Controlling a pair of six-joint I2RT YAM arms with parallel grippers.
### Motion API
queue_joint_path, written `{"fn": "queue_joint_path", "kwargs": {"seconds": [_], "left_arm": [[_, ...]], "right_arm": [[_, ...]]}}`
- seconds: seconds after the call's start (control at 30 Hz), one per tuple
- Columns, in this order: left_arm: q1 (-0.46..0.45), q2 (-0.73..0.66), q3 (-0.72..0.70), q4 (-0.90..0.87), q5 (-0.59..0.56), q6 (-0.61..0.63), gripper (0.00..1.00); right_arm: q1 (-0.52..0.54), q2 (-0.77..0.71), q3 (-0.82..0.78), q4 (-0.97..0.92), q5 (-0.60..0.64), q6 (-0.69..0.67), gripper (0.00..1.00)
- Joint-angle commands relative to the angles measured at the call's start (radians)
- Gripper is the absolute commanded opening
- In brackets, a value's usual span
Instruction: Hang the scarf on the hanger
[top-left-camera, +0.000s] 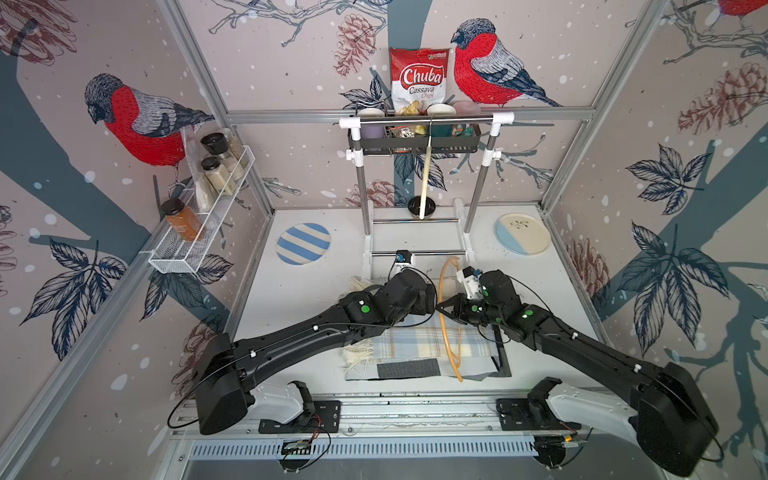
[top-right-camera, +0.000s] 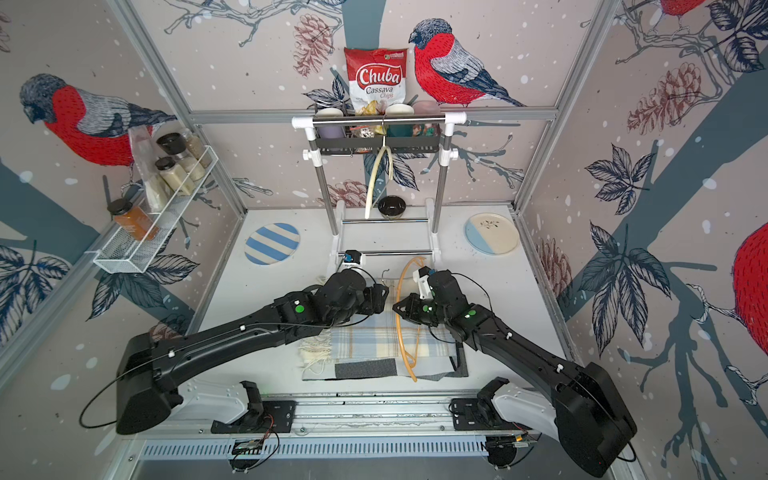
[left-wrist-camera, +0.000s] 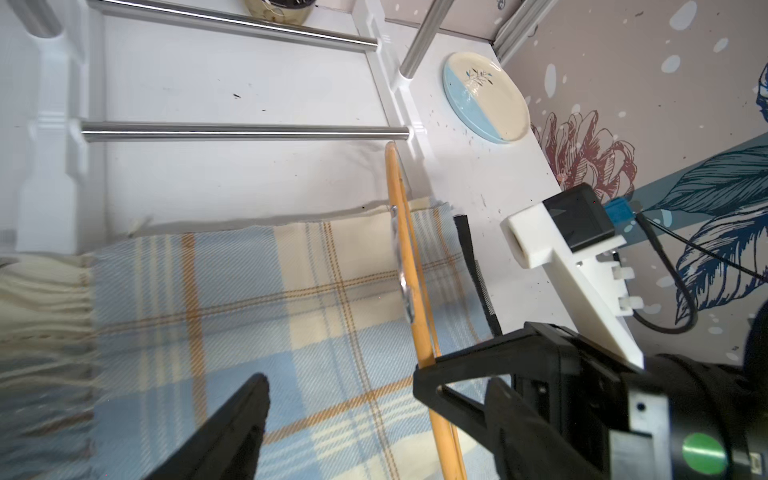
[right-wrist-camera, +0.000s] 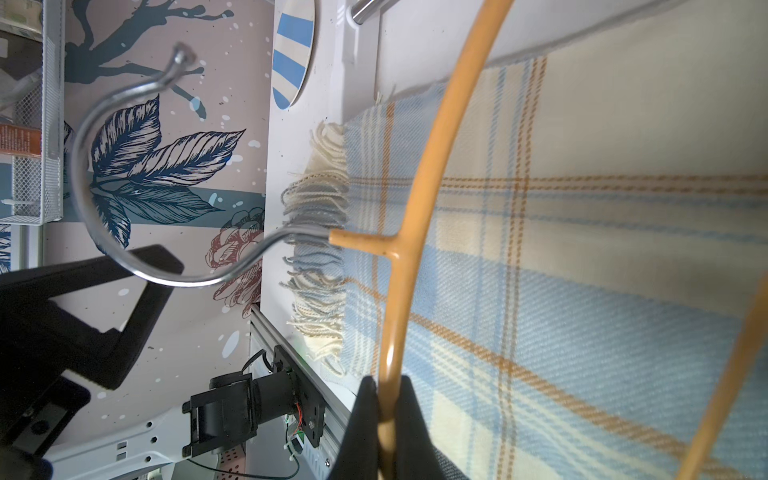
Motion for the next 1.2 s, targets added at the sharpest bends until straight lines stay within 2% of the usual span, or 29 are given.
{"fn": "queue_joint_path", "kwargs": {"seconds": [0.0,0.13,0.3,0.4,0.47,0.57,0.67,0.7,0.87,0.9,1.03,1.07,1.1,1.13,1.17], "left_arm": [[0.011,0.046,0.042,-0.010,0.106,0.039,0.75],[0.042,0.104,0.094,-0.039,0.142,0.027,0.52],[0.073,0.134,0.102,-0.052,0.155,0.020,0.39],[0.083,0.145,0.113,-0.055,0.162,0.019,0.22],[0.085,0.152,0.121,-0.060,0.162,0.020,0.14],[0.086,0.153,0.125,-0.059,0.142,0.019,0.11],[0.094,0.156,0.128,-0.050,0.139,0.016,0.22],[0.095,0.161,0.132,-0.052,0.142,0.017,0.22],[0.096,0.178,0.155,-0.068,0.149,0.025,0.08],[0.096,0.178,0.155,-0.068,0.149,0.026,0.01],[0.096,0.174,0.152,-0.086,0.142,0.027,0.00],[0.096,0.169,0.146,-0.092,0.136,0.024,0.00],[0.096,0.162,0.140,-0.100,0.122,0.019,0.00],[0.096,0.149,0.127,-0.109,0.101,0.012,0.00],[0.096,0.134,0.113,-0.116,0.077,0.001,0.00]], "right_arm": [[0.003,-0.001,0.003,0.019,-0.029,-0.036,0.00],[0.004,-0.011,0.006,0.008,-0.034,-0.046,0.00],[0.003,-0.015,0.010,0.002,-0.044,-0.055,0.00],[-0.001,-0.011,0.016,-0.003,-0.045,-0.056,0.00],[0.000,-0.007,0.018,-0.004,-0.047,-0.058,0.00],[-0.003,-0.008,0.024,-0.008,-0.048,-0.065,0.00],[-0.002,-0.010,0.022,-0.012,-0.052,-0.070,0.00],[-0.002,-0.013,0.019,-0.012,-0.054,-0.070,0.00],[-0.003,-0.023,0.009,-0.010,-0.055,-0.072,0.00],[-0.003,-0.022,0.007,-0.011,-0.054,-0.072,0.00],[-0.017,-0.027,0.007,-0.017,-0.053,-0.072,0.01],[-0.027,-0.030,0.008,-0.026,-0.054,-0.076,0.18],[-0.045,-0.039,0.015,-0.043,-0.051,-0.086,0.45],[-0.068,-0.053,0.023,-0.075,-0.030,-0.099,0.65],[-0.101,-0.070,0.031,-0.135,0.010,-0.112,0.77]]}}
